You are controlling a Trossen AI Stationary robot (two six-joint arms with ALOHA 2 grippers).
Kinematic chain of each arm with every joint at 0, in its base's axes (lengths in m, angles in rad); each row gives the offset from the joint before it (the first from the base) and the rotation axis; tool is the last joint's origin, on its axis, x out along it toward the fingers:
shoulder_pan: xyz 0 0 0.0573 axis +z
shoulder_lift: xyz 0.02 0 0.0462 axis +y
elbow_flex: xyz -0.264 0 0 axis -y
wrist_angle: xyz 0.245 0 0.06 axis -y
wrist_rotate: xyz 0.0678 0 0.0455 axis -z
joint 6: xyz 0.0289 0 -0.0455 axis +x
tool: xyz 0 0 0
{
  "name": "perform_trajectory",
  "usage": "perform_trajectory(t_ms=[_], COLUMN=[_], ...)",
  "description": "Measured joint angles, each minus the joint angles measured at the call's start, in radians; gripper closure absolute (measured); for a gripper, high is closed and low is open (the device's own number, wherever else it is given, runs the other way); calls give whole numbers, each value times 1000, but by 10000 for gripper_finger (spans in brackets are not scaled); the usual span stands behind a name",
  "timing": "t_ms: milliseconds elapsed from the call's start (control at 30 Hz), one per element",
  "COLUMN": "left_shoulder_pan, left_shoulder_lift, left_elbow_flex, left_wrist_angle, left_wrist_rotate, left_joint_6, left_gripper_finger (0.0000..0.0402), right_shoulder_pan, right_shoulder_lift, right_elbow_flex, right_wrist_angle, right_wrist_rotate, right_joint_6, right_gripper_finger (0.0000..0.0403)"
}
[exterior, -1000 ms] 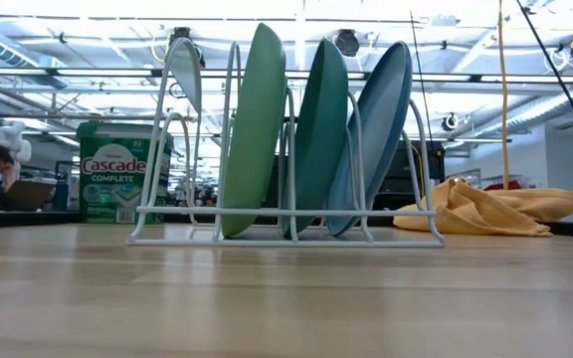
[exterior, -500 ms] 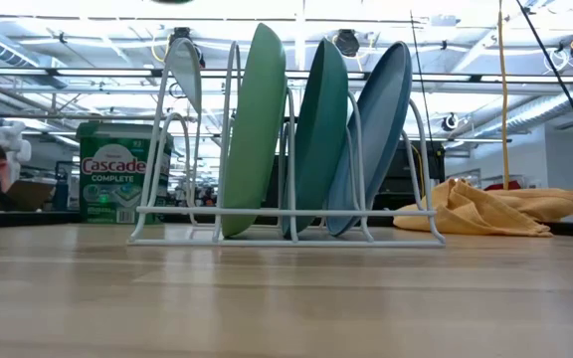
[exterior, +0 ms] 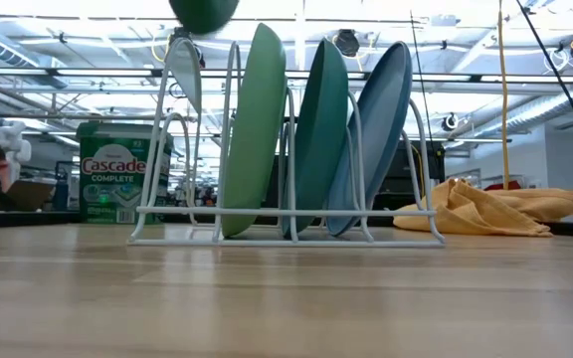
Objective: Sort dishes
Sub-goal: Put the green plate into the dish rack
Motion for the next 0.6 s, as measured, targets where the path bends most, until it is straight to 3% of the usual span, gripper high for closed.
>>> perform_trajectory(t_ms=[100, 267, 600], left_shoulder_pan=[24, 87, 184], left_shoulder_lift=[-36, -60, -76], left_elbow_flex=[-85, -171, -251], left_wrist_angle=[60, 214, 219], left_wrist_rotate=[-16, 61, 48], left_joint_6=[-51, -118, -361], left_gripper_finger=[401, 401, 401], right_shoulder_pan=[0, 0, -18], right_shoulder_lift=[0, 0, 9], right_elbow_flex=[0, 0, 0], right_wrist_angle=[-50, -120, -263], right_wrist_rotate=[0, 0, -33], right_joint_6=[55, 143, 322], right_gripper_finger=[220, 220, 220])
